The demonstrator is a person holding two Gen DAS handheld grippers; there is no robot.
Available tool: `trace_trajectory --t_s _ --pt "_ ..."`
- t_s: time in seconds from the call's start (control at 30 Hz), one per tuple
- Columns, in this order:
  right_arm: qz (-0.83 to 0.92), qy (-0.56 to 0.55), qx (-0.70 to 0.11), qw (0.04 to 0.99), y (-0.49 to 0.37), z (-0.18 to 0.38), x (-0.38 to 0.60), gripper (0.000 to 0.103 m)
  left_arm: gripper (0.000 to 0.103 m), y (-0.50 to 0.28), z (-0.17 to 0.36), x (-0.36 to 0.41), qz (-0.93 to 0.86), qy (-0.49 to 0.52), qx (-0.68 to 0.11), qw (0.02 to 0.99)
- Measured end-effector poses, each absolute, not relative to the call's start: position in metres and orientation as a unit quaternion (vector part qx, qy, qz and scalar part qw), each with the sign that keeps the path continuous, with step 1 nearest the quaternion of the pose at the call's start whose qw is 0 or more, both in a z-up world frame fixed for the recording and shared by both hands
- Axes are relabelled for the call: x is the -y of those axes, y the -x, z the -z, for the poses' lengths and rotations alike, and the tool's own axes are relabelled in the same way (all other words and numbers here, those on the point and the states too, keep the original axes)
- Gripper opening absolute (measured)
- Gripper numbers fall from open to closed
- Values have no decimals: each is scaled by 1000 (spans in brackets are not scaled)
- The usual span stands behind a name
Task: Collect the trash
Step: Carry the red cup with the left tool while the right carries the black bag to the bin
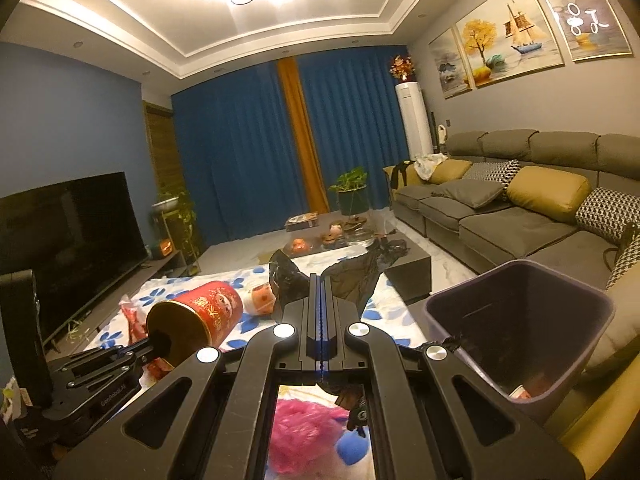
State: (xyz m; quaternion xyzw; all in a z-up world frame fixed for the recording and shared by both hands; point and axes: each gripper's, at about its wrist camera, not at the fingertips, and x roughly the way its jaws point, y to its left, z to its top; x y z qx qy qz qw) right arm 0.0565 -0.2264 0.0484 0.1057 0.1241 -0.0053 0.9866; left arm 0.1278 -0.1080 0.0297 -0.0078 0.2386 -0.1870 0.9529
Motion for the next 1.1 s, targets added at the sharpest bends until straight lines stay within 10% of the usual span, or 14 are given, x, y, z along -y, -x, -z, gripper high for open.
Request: trace_trajectory --t_s 1.1 --pt "155 -138 -128 970 -65 -27 372 1 2 -172 -39 311 304 -32 -230 924"
